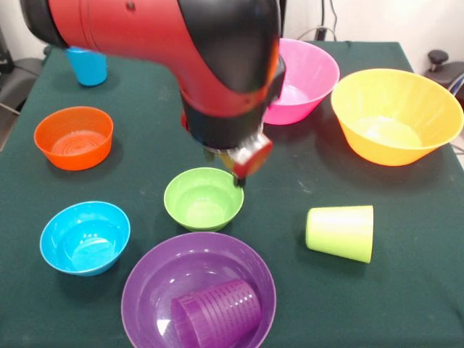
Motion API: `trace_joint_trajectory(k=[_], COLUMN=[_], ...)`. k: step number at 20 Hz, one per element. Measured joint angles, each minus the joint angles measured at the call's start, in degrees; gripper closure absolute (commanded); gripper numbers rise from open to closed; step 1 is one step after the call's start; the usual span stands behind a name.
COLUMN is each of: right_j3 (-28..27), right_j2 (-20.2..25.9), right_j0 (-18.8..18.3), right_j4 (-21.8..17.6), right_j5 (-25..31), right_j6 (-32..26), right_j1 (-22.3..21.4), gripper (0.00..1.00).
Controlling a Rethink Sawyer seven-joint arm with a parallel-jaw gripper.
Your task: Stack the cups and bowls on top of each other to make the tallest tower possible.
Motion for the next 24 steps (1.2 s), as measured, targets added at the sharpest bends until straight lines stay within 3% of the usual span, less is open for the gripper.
trace_joint_trajectory(k=[8, 16, 24], right_j3=[1.8, 3.0, 6.1], right_j2=[-1.9, -2.3, -2.2], right_j0=[-2.4, -5.2, -7.4], right_j4=[-0.2, -1.6, -4.3], right_j5=[7.1, 5.9, 1.0], right_j6=[0.0, 0.0, 0.0], right_j1=[-6.3, -8.7, -9.0], gripper=[0.0, 0.0, 0.0])
